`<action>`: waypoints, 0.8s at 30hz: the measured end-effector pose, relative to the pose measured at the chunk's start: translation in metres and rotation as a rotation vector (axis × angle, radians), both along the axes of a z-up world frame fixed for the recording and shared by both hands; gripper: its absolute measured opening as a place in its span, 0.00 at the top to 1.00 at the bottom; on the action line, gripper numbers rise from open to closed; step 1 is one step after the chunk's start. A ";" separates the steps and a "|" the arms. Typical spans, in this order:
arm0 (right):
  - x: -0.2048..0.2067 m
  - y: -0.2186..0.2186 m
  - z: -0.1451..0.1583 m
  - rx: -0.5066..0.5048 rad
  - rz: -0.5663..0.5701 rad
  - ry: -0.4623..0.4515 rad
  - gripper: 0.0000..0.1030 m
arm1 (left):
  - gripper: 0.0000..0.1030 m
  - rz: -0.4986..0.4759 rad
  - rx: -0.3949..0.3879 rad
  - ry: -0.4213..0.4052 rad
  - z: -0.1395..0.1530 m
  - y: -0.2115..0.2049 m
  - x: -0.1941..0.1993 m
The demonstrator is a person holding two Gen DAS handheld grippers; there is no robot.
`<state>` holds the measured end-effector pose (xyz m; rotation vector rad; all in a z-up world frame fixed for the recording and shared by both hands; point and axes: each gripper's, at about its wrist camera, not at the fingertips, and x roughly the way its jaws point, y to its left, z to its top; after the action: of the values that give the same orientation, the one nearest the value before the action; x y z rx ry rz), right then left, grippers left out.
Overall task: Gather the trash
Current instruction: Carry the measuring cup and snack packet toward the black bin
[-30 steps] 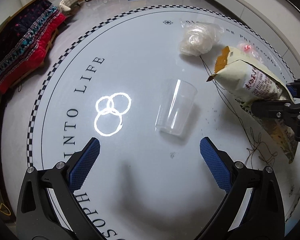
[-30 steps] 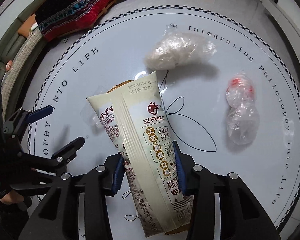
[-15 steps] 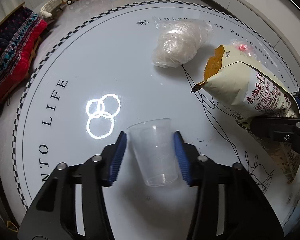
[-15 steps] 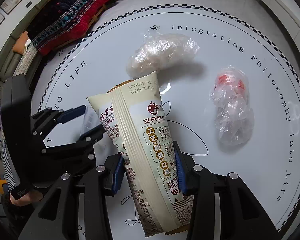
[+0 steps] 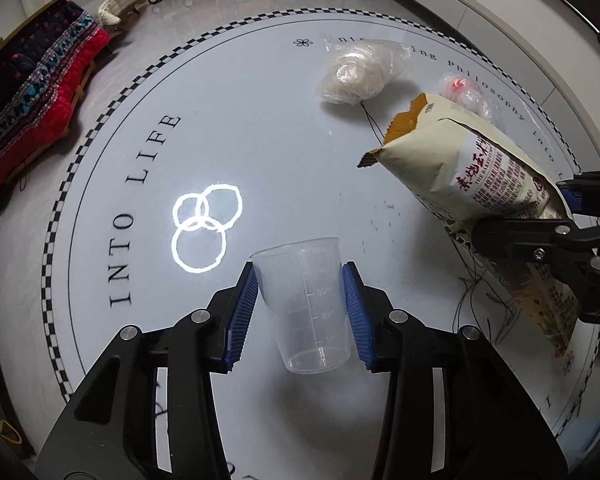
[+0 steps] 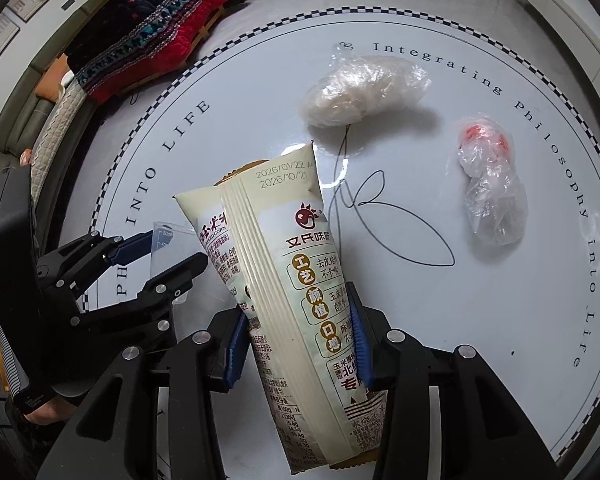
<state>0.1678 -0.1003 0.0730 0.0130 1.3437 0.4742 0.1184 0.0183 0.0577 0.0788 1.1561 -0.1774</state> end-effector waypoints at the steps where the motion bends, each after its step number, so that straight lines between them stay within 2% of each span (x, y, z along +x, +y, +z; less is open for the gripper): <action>1: -0.005 0.003 0.002 0.002 0.003 -0.002 0.57 | 0.58 0.002 0.000 -0.004 0.003 0.002 -0.008; 15: -0.094 0.070 0.033 0.004 0.104 -0.036 0.57 | 0.58 0.091 -0.029 -0.084 0.040 0.069 -0.119; 24: -0.155 0.126 0.034 0.019 0.197 -0.040 0.57 | 0.58 0.173 -0.040 -0.111 0.038 0.120 -0.191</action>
<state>0.0123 0.0254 0.1066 -0.1138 1.3067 0.6504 -0.0729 0.1383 0.0958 -0.0468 1.0430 -0.0420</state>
